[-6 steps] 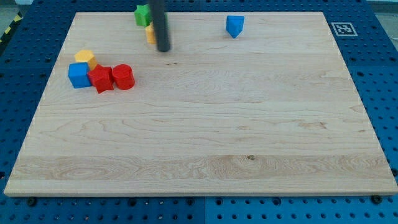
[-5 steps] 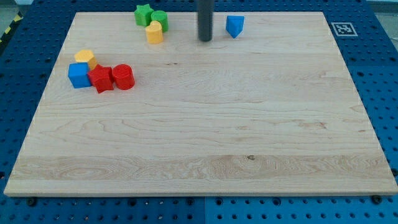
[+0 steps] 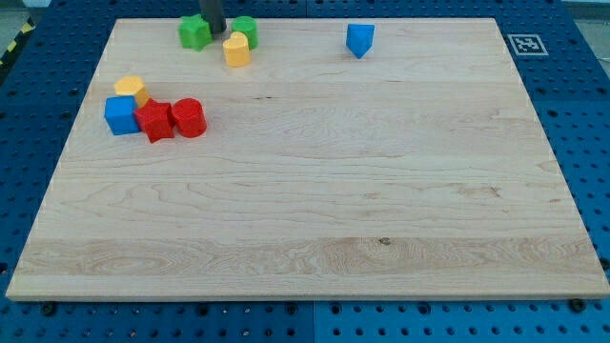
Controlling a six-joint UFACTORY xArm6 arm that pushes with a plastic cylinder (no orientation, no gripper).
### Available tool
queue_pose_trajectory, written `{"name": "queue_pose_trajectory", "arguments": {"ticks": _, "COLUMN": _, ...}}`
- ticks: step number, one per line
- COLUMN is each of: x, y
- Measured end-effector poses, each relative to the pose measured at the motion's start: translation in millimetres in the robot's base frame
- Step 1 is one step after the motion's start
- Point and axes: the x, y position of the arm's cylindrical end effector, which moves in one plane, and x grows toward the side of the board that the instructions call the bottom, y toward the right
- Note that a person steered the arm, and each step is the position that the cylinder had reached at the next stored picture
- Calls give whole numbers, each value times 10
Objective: Move the green star into the red blocks
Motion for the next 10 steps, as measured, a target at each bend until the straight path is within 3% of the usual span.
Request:
{"name": "queue_pose_trajectory", "arguments": {"ticks": 1, "x": 156, "y": 75}}
{"name": "queue_pose_trajectory", "arguments": {"ticks": 3, "x": -392, "y": 51}}
{"name": "queue_pose_trajectory", "arguments": {"ticks": 4, "x": -360, "y": -88}}
{"name": "queue_pose_trajectory", "arguments": {"ticks": 6, "x": 416, "y": 418}}
{"name": "queue_pose_trajectory", "arguments": {"ticks": 8, "x": 14, "y": 583}}
{"name": "queue_pose_trajectory", "arguments": {"ticks": 10, "x": -171, "y": -209}}
